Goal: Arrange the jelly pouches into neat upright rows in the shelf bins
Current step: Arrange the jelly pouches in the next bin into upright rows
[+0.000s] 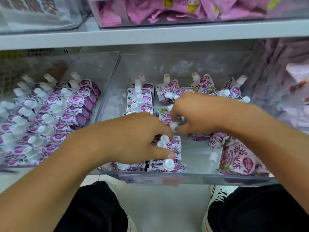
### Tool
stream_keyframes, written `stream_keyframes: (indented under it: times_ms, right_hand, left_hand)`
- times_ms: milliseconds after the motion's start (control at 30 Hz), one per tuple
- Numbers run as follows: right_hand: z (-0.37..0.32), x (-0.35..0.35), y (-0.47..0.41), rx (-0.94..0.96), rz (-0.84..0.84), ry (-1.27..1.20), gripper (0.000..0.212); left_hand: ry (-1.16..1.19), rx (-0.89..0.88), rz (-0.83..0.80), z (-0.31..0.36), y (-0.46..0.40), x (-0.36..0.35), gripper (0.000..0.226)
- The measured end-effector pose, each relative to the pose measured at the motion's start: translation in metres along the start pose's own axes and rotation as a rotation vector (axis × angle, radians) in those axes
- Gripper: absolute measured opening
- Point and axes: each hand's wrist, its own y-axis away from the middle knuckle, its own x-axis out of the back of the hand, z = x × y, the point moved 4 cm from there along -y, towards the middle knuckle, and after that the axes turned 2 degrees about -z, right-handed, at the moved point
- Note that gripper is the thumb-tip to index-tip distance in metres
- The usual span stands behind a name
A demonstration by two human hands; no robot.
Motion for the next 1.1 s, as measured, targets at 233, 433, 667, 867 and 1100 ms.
stream_keyframes:
  times_ms: [233,433,667,867,1100]
  right_hand:
    - [-0.007,-0.023,-0.013,0.014,-0.182,0.076,0.079]
    - [-0.012,-0.016,-0.012,-0.029,-0.133,0.168,0.055]
    - [-0.016,-0.016,-0.005,-0.08,-0.044,0.296,0.038]
    - [-0.013,-0.004,-0.012,-0.092,0.067,0.176,0.028]
    - [0.005,0.01,-0.004,0.011,0.079,-0.184,0.027]
  left_hand:
    - [0.052,-0.035,0.028,-0.013,-0.005,-0.005,0.049]
    - [0.075,-0.017,-0.021,-0.011,-0.007,-0.002,0.049]
    - [0.017,-0.026,-0.072,-0.005,-0.002,0.001,0.04]
    - [0.014,-0.014,-0.105,0.004,0.0,0.007,0.033]
    - [0.142,0.032,0.014,-0.001,0.009,0.03,0.039]
